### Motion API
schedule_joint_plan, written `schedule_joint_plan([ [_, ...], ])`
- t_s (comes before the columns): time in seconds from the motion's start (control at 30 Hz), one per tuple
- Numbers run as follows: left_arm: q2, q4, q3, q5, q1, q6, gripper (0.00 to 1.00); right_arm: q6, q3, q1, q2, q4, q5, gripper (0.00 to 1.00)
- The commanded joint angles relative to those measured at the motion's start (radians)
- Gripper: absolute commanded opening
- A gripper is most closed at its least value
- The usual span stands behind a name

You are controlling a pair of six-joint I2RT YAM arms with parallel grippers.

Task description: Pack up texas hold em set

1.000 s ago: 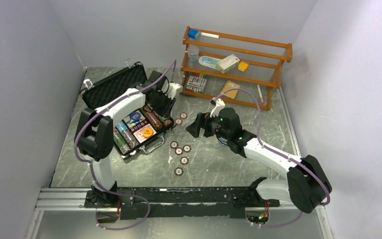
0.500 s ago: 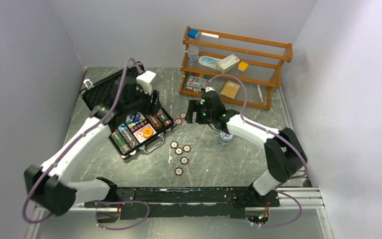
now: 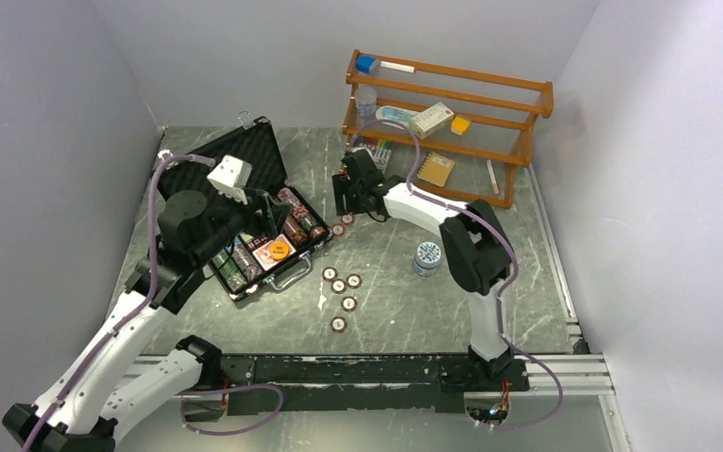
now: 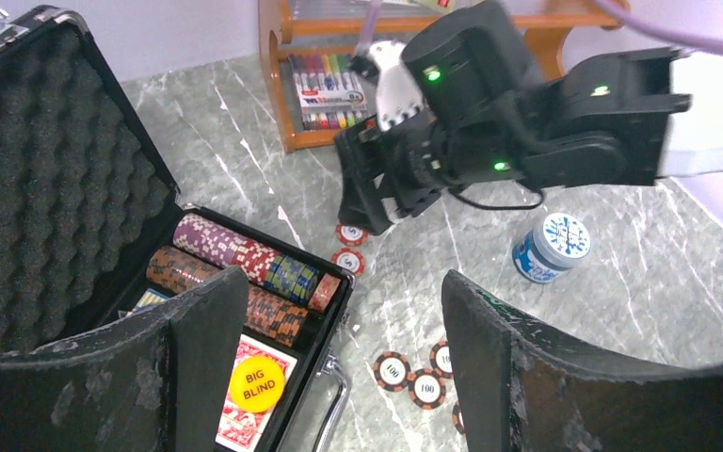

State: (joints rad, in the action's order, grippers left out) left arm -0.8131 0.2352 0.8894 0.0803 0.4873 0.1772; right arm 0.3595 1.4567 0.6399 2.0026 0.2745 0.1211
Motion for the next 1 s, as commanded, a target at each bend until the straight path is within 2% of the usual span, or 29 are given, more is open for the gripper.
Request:
schedule_joint_plan([
  [0.0,0.058,-0.094,-0.047,-0.043,0.004,0.045,0.79,-0.083,0.110,0.014,0.109,0.073,0.017,0.69],
  [0.23,0.045,-0.105,-0.057,-0.032,0.004,0.038,0.79,-0.104,0.225,0.026,0.227,0.123,0.025,0.65],
  [0.4,0.012,-0.074,-0.036,-0.025,0.003,0.021,0.77,-0.131,0.255,0.026,0.259,0.182,0.009,0.59],
  [0.67,0.012,-0.066,-0.037,-0.024,0.003,0.015,0.77,-0.162,0.207,0.026,0.245,0.326,-0.030,0.42],
  [0.97,0.008,-0.059,-0.033,-0.016,0.003,0.016,0.77,-0.195,0.057,0.028,0.106,0.446,-0.102,0.40],
])
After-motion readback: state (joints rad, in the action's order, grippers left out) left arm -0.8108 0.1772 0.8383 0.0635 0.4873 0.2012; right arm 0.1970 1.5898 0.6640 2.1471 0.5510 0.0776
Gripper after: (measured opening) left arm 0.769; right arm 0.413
